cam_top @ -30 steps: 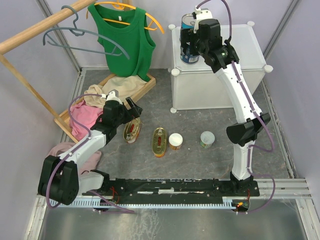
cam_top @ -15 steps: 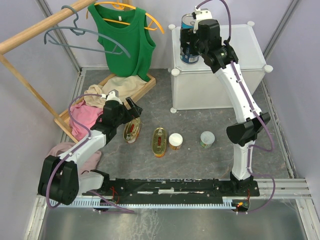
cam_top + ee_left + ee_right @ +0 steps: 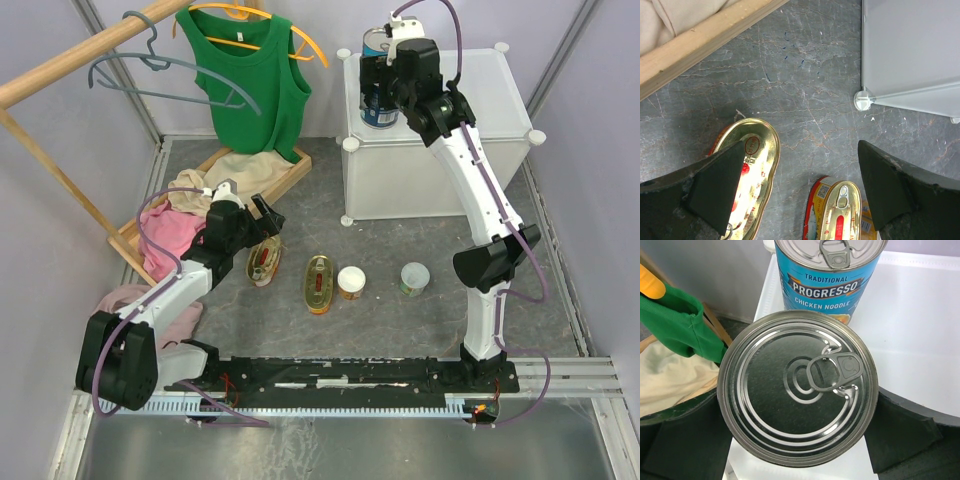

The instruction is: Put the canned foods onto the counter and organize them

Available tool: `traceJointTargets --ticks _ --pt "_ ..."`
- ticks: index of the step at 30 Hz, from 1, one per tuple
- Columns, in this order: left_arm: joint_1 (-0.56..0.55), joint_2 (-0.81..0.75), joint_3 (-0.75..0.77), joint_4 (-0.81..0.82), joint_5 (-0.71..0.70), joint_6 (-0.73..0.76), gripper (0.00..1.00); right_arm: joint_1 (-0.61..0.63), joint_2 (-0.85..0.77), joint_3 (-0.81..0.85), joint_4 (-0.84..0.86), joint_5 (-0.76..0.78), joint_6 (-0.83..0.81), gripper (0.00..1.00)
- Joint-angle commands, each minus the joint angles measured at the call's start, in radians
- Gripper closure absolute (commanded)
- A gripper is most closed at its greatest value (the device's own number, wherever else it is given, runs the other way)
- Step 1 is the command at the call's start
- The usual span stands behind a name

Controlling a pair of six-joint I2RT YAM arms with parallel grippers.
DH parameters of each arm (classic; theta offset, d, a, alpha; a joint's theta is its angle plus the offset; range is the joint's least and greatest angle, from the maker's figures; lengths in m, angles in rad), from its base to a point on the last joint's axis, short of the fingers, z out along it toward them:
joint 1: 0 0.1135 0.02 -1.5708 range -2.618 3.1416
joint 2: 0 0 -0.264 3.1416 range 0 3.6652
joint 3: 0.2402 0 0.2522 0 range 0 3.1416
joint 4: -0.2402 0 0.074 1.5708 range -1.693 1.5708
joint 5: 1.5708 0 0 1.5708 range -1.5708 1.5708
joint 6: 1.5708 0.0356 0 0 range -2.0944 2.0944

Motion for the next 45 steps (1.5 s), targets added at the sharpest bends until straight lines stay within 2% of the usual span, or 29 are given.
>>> traceJointTargets --ticks 1,18,45 --pt "0.007 -0.027 0.025 0.052 0.019 -0.035 0.0 -0.005 -0.05 0.009 0.062 0.009 0.001 0.01" --pt "0.005 -0.089 -0.004 0.03 0.017 -0.041 0.01 -0.003 -0.095 -0.027 0.066 0.015 0.007 0.01" --pt "0.007 -0.13 -0.025 0.016 0.016 -0.043 0.01 -0.004 -0.09 0.052 0.06 0.018 0.0 0.01"
